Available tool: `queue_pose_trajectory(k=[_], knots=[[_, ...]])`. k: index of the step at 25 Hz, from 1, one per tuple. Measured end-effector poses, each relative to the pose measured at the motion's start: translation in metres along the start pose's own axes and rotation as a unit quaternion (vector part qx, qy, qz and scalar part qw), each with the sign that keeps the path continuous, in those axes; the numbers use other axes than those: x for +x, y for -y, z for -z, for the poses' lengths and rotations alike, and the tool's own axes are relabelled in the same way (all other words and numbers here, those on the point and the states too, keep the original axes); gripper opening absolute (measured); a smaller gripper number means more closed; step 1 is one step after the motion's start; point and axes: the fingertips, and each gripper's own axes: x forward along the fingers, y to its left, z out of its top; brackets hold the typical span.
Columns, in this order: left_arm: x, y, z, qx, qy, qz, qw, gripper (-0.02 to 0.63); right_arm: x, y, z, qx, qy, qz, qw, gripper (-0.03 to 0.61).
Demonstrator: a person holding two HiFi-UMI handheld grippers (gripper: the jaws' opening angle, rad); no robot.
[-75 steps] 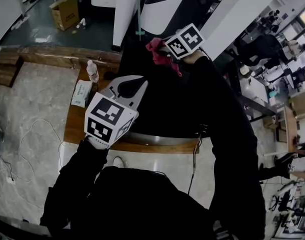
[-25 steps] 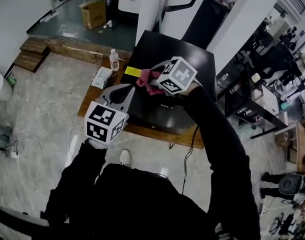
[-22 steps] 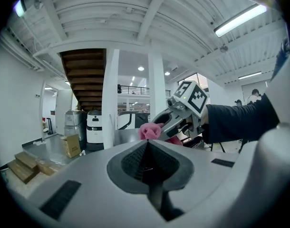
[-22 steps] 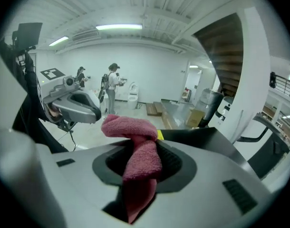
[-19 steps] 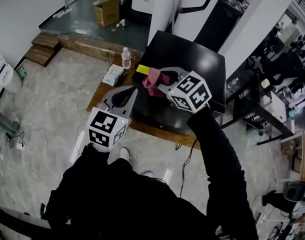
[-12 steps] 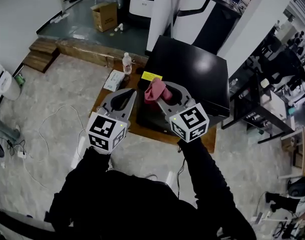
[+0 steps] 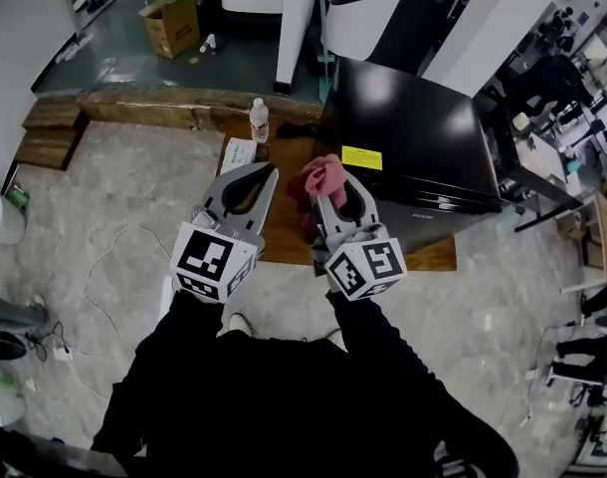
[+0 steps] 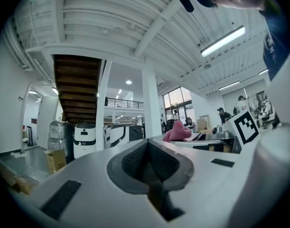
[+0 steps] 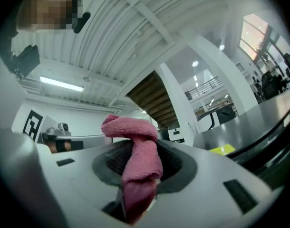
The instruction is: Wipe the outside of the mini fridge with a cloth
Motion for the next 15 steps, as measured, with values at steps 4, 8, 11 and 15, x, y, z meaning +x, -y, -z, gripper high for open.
queue_pose_trajectory(k=[4, 8, 11, 15], knots=[[-0.004, -0.041, 0.011, -0.007, -0.001, 0.052, 0.9986, 0.003, 0.033, -0.007, 0.022, 0.088, 0.034, 0.067, 0.993, 0.133], [0.001, -0.065, 0.025, -0.005, -0.005, 0.081, 0.9967, 0.003, 0.054, 0.009, 0.046, 0.170, 0.072, 0.134, 0.974, 0.132], [0.016, -0.072, 0.034, 0.004, -0.006, 0.104, 0.9946, 0.003, 0.057, 0.031, 0.058, 0.240, 0.123, 0.179, 0.946, 0.132], [0.041, -0.073, 0.041, 0.017, -0.004, 0.125, 0.9920, 0.003, 0.058, 0.063, 0.070, 0.331, 0.196, 0.218, 0.897, 0.130]])
